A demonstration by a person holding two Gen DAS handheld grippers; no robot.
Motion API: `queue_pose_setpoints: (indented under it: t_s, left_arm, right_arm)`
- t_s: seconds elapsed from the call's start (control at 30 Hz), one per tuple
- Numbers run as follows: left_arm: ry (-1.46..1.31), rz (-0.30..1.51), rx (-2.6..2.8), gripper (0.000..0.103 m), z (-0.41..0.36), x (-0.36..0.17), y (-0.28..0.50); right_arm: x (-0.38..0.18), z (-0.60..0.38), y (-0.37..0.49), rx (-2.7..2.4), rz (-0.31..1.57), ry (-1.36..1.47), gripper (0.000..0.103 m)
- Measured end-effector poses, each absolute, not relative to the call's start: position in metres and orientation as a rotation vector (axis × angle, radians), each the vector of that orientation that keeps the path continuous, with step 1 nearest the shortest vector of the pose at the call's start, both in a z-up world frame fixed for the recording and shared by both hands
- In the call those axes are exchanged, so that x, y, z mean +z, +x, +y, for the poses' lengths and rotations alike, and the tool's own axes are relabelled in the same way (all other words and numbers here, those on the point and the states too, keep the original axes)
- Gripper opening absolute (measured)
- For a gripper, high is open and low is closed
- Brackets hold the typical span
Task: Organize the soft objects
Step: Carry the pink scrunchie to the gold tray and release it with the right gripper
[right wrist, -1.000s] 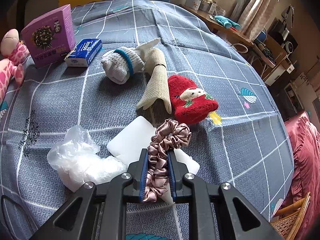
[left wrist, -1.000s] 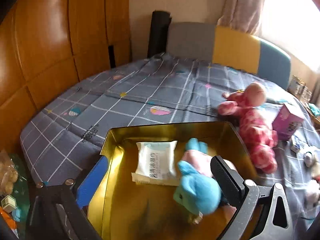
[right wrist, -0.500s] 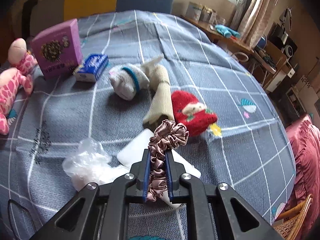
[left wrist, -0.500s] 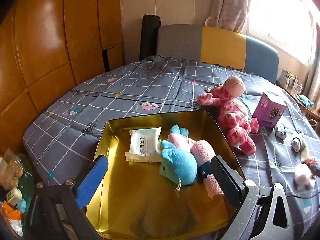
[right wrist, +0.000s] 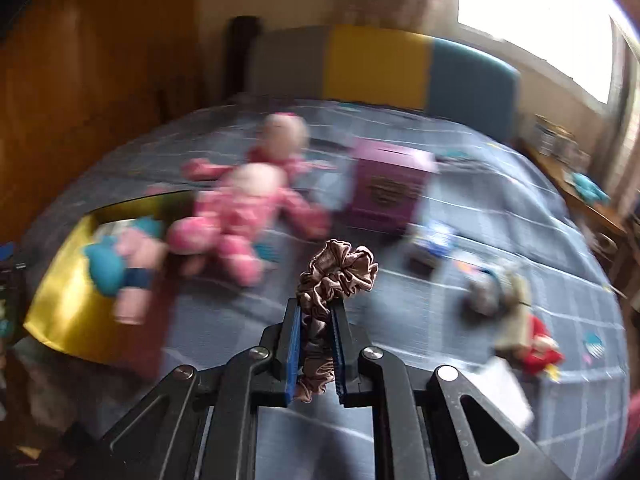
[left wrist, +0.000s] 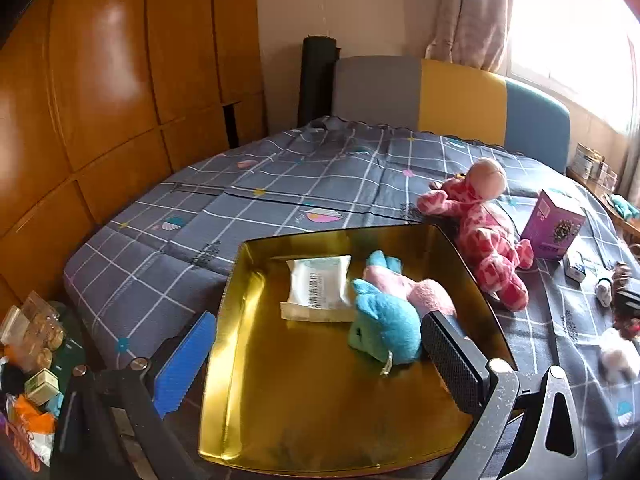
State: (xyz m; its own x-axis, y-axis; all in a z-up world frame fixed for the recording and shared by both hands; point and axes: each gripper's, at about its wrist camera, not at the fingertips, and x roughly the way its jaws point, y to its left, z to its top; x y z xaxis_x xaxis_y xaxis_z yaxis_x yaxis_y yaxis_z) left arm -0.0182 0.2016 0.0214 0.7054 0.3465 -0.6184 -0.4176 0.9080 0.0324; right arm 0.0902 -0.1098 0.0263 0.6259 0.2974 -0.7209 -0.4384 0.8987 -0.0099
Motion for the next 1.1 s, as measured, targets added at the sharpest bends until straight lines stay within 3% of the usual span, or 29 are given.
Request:
queue_pose_setpoints:
  t_s: [0.47, 0.7, 1.1]
  left_arm:
    - [-0.108, 0.647, 0.496, 0.103, 0.222, 0.025, -0.033]
    - [-0.111, 0.643, 0.492, 0.103, 0.222, 0.027, -0.033]
    - [-0.095, 0.635, 0.471, 0.103, 0.212, 0.032, -0.035]
  right_arm:
    - [-0.037, 0.086, 0.069, 0.867, 0.974, -0.285, 0.017]
    - [-0.06, 0.096, 0.072, 0.855, 1.062, -0.258, 0.036]
    - [-0.03, 0.065, 0.068, 0.779, 0.957, -0.19, 0.037]
